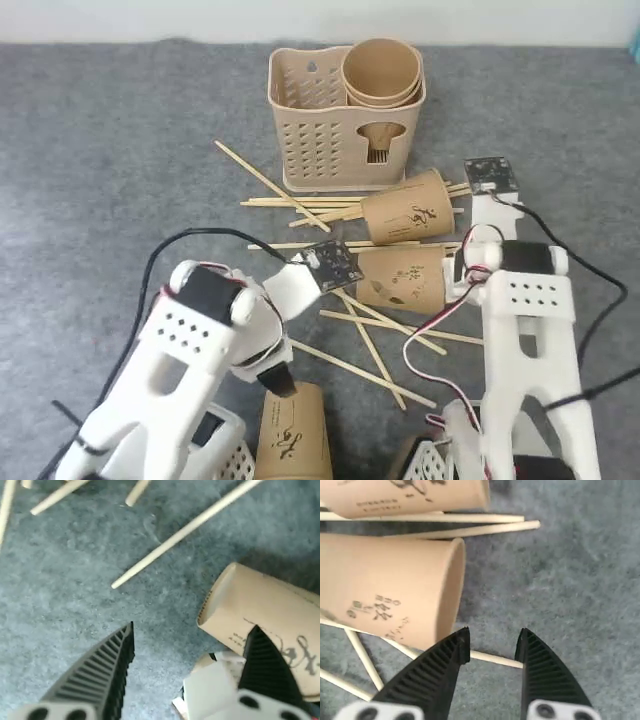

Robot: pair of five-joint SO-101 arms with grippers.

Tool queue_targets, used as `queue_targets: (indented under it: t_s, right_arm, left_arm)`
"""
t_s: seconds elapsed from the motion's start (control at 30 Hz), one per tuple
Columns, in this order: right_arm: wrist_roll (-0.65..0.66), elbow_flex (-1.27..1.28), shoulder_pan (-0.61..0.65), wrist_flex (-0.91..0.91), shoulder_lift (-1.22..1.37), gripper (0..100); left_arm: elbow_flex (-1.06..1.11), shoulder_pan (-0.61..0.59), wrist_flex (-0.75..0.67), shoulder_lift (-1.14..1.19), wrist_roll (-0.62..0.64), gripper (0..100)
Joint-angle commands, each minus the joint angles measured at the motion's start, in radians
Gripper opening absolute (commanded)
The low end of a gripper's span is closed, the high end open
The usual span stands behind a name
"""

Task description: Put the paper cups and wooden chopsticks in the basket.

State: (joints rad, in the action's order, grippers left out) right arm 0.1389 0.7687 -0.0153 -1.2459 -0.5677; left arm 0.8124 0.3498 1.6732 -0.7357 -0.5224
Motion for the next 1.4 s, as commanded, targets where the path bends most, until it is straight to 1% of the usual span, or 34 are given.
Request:
queue_targets:
  t_s: [0.0, 0.1, 0.27, 0.33, 0.53, 0.67, 0.83, 0.97, 1.03, 1.1, 1.2, 1.27, 1.37]
  right_arm:
    - [-0.005, -0.049, -0.005, 0.007, -0.079, 17.0]
    - [-0.008, -0.043, -0.004, 0.007, -0.113, 17.0]
    - [-0.011, -0.041, -0.008, -0.013, -0.122, 17.0]
    - [-0.011, -0.041, -0.008, -0.015, -0.127, 17.0]
    - [-0.012, -0.043, -0.010, -0.015, -0.128, 17.0]
    - [-0.012, -0.043, -0.012, -0.016, -0.130, 17.0]
    - [-0.012, -0.048, -0.021, -0.036, -0.131, 17.0]
    - [-0.012, -0.049, -0.054, -0.035, -0.131, 17.0]
    - [-0.012, -0.048, -0.054, -0.036, -0.131, 17.0]
    - [-0.012, -0.048, -0.054, -0.036, -0.131, 17.0]
    - [-0.012, -0.048, -0.054, -0.044, -0.131, 17.0]
    - [-0.011, -0.048, -0.054, -0.050, -0.131, 17.0]
    - [-0.011, -0.048, -0.053, -0.047, -0.131, 17.0]
  left_arm:
    - [0.091, 0.066, -0.055, 0.072, -0.081, 33]
    - [0.153, 0.092, -0.141, 0.118, -0.101, 33]
    - [0.162, 0.152, -0.150, 0.130, -0.101, 33]
    - [0.163, 0.176, -0.152, 0.130, -0.101, 29]
    - [0.168, 0.281, -0.155, 0.137, -0.106, 11]
    - [0.168, 0.325, -0.155, 0.137, -0.106, 4]
    - [0.168, 0.322, -0.158, 0.137, -0.106, 3]
    - [0.209, 0.318, -0.235, 0.137, -0.106, 3]
    - [0.248, 0.290, -0.307, 0.137, -0.103, 3]
    - [0.269, 0.218, -0.390, 0.137, -0.101, 3]
    - [0.268, 0.044, -0.500, 0.137, -0.101, 3]
    - [0.257, -0.061, -0.549, 0.138, -0.101, 3]
    - [0.240, -0.163, -0.588, 0.138, -0.101, 3]
